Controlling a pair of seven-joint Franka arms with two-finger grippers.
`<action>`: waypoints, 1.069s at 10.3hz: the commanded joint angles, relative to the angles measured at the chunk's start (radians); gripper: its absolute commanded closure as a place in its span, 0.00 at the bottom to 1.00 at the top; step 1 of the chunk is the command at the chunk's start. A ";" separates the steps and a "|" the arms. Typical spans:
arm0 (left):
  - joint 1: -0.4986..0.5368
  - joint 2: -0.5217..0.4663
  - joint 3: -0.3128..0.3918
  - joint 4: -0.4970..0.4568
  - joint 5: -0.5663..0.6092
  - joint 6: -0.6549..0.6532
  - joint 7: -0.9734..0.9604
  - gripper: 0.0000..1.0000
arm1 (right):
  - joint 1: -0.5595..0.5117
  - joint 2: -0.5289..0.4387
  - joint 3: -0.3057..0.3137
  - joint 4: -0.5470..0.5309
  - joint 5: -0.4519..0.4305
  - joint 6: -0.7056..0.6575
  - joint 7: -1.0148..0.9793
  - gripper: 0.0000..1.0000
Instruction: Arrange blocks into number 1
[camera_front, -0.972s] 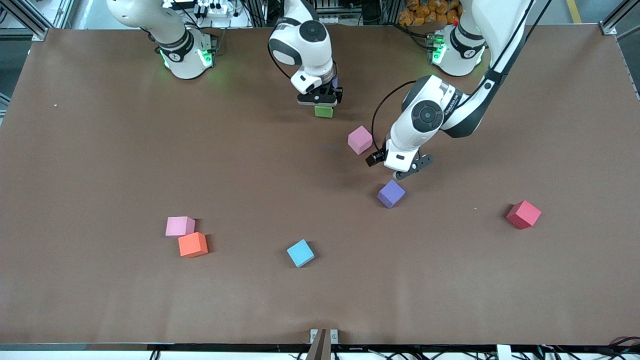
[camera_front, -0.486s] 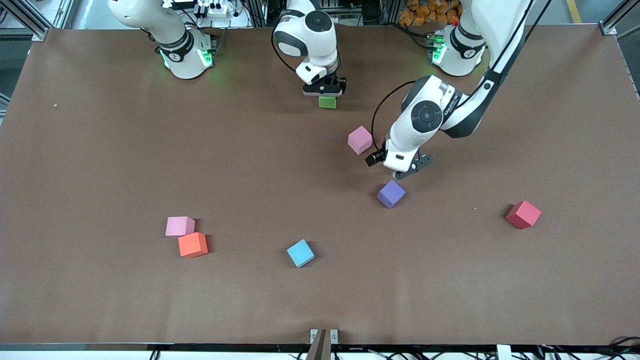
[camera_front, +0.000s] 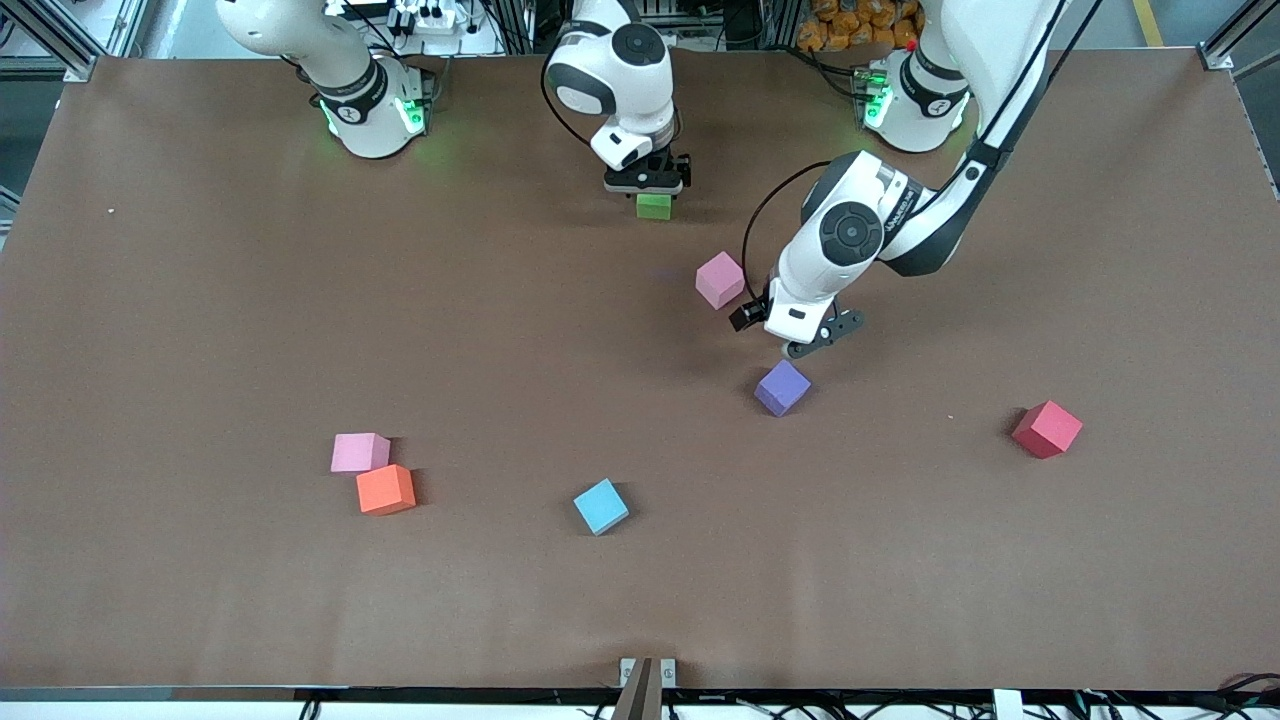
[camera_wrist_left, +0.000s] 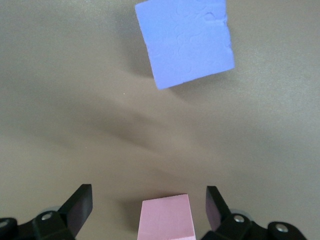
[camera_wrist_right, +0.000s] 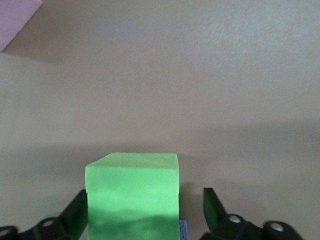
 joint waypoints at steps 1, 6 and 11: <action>-0.011 0.006 0.000 0.010 -0.001 -0.009 0.020 0.00 | -0.097 -0.077 0.048 0.004 -0.060 -0.094 0.026 0.00; -0.083 0.045 -0.010 0.002 -0.005 -0.004 -0.002 0.00 | -0.443 -0.358 0.156 -0.128 -0.072 -0.240 -0.109 0.00; -0.107 0.060 -0.073 -0.033 -0.037 -0.010 -0.097 0.00 | -0.828 -0.376 0.155 -0.119 -0.072 -0.262 -0.380 0.00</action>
